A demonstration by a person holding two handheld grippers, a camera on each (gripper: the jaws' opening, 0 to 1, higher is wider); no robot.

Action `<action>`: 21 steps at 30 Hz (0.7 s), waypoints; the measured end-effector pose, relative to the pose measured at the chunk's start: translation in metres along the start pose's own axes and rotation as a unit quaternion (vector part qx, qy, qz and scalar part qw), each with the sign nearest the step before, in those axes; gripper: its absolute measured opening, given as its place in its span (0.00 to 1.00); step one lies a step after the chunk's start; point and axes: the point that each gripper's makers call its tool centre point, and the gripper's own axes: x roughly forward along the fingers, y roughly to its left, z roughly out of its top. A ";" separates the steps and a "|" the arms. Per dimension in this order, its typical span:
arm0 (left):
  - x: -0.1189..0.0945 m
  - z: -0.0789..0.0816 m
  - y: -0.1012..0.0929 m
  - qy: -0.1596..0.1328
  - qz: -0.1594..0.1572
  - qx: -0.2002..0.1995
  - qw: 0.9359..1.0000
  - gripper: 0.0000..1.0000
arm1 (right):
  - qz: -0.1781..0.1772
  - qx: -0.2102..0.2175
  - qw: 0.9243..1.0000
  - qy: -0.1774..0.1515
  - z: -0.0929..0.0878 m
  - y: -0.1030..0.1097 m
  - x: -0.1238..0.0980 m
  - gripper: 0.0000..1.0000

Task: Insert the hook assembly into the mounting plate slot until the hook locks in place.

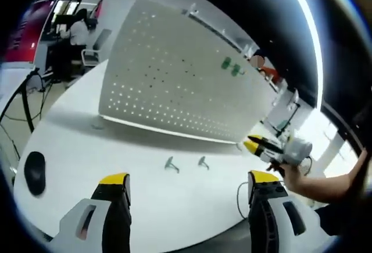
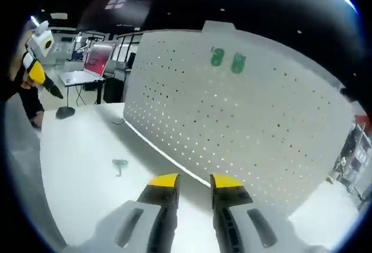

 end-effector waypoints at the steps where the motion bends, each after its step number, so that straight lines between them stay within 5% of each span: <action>1: 0.000 -0.001 -0.001 0.001 -0.001 0.000 1.000 0.84 | 0.010 0.004 1.000 0.002 -0.002 0.007 0.000 0.18; 13: -0.001 -0.007 0.006 0.011 0.007 -0.004 1.000 0.83 | 0.065 0.017 0.997 0.035 -0.028 0.051 0.008 0.17; 21: 0.000 -0.013 0.013 0.017 0.009 -0.012 1.000 0.82 | 0.152 0.019 0.987 0.050 -0.028 0.102 0.038 0.16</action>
